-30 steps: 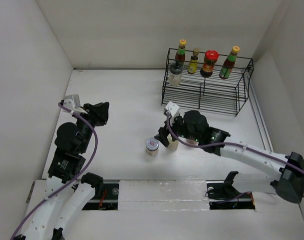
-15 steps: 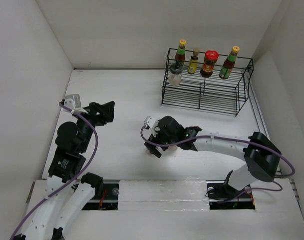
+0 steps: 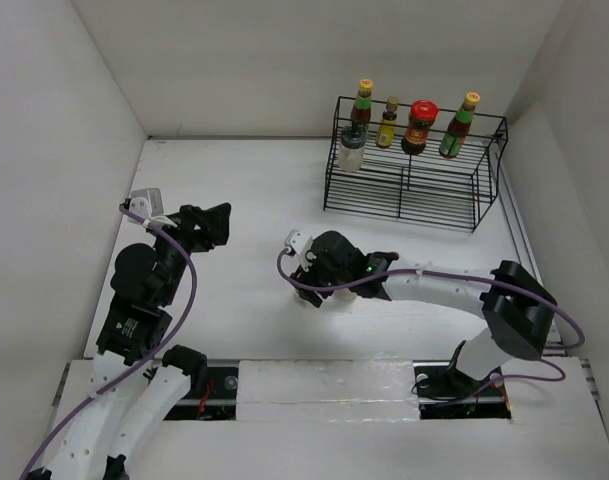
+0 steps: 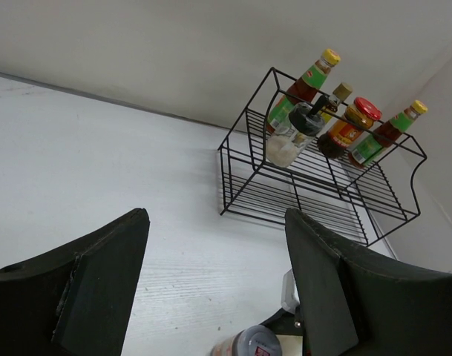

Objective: Organize the condiment bottles

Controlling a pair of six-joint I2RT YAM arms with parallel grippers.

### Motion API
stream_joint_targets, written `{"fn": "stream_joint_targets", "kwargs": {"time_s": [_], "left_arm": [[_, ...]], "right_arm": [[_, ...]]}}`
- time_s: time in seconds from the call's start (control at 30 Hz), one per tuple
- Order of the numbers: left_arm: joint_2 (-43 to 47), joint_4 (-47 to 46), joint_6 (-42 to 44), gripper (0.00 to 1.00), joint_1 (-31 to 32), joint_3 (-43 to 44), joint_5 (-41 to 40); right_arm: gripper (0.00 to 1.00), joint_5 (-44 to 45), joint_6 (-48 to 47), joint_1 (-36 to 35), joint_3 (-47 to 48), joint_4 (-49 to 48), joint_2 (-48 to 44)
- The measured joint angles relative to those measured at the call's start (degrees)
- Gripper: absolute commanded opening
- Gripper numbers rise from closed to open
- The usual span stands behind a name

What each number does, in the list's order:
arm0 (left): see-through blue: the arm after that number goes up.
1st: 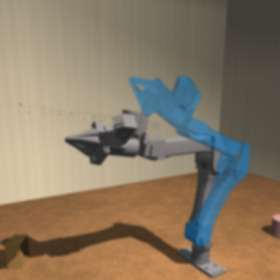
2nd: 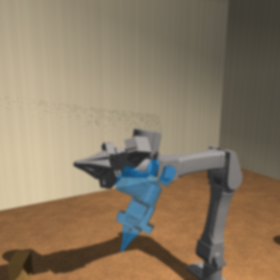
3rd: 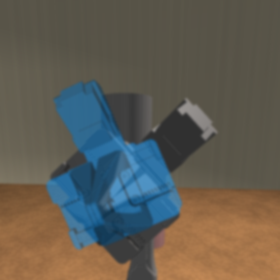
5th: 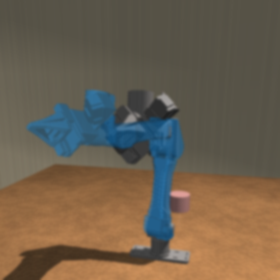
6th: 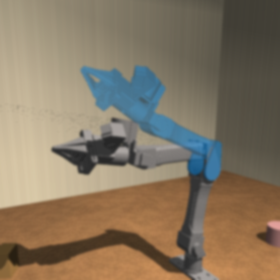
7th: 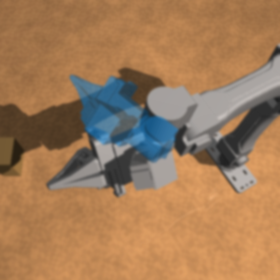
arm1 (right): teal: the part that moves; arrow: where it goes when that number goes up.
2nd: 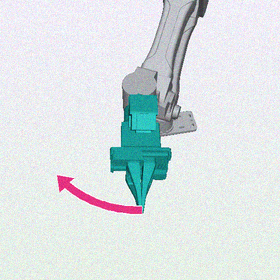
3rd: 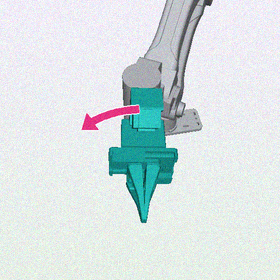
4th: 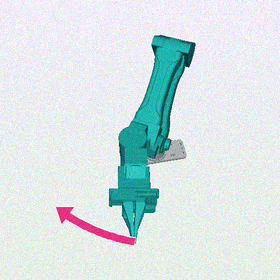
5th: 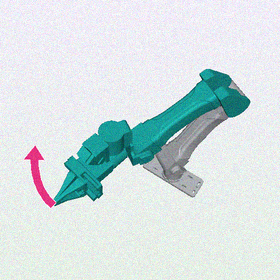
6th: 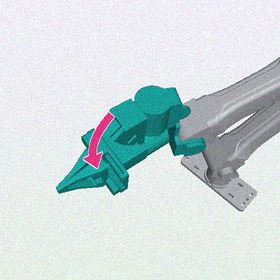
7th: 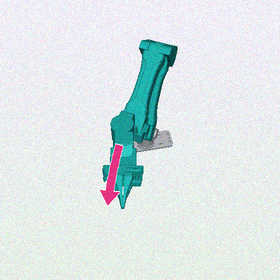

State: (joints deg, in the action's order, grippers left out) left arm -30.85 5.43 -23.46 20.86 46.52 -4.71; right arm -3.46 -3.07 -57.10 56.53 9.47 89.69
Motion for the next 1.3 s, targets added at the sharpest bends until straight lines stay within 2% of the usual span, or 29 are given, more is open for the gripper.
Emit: {"fn": "stream_joint_targets", "kwargs": {"time_s": [0.17,0.23,0.43,0.57,0.77,0.93,1.3], "left_arm": [[-0.1,0.0,0.0,0.69,0.0,0.0,0.2],[-0.1,0.0,0.0,0.69,0.0,0.0,0.3],[-0.1,0.0,0.0,0.69,0.0,0.0,0.2],[-0.1,0.0,0.0,0.69,0.0,0.0,0.2],[-0.1,0.0,0.0,0.69,0.0,0.0,0.2],[-0.1,0.0,0.0,0.69,0.0,0.0,0.2],[-0.1,0.0,0.0,0.69,0.0,0.0,0.2]], "right_arm": [[0.4,5.7,-2.6,0.7,2.7,3.0,-5.3],[0.38,6.6,-3.1,3.1,5.5,2.7,-9.0],[0.37,8.9,-2.6,17.9,16.3,-4.1,-13.0],[0.37,9.9,-2.1,26.8,17.5,-5.8,-13.0],[0.35,7.1,-1.2,36.5,18.1,-2.6,-9.9],[0.35,4.0,-0.9,42.4,24.4,1.5,-3.1],[0.39,-2.8,0.5,45.1,28.2,3.2,5.0]]}}
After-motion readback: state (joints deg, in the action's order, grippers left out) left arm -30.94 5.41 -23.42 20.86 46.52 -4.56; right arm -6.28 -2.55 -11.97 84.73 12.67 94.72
